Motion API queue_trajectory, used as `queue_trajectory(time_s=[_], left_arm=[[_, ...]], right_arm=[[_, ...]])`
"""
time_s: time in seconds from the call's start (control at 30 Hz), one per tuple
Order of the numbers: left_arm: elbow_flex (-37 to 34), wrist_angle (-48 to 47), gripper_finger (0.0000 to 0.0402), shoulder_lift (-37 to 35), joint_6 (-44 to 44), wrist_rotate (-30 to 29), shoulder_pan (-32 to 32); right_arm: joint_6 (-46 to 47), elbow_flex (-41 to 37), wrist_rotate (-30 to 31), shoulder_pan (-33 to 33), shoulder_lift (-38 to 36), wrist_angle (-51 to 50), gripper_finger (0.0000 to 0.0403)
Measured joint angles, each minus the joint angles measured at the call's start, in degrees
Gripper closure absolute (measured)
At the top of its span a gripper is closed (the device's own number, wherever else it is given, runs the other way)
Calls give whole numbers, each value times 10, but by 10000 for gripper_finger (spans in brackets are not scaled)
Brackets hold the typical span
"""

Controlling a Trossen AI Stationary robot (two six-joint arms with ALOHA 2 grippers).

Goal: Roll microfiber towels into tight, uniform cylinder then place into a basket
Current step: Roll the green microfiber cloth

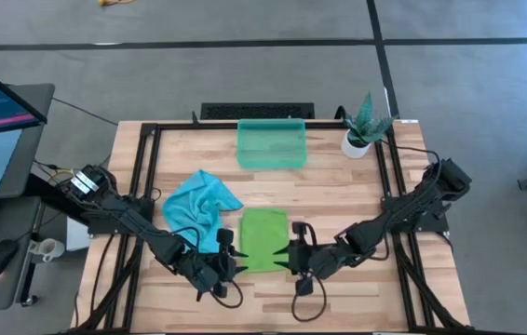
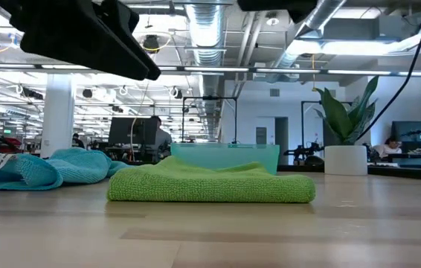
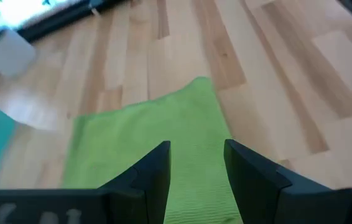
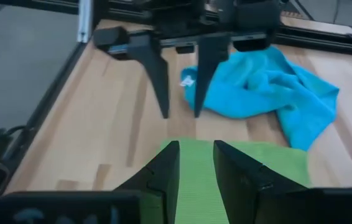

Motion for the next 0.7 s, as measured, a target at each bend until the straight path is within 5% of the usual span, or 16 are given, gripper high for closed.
queue_trajectory(time_s=[0.2,0.4,0.7], left_arm=[[0,6,258,0,-41,19,-13],[29,27,258,1,23,14,-37],[113,-117,258,0,39,-82,-69]], right_arm=[[-34,0,1,29,0,16,282],[-83,0,1,51,0,62,282],[-192,0,2,86,0,106,282]])
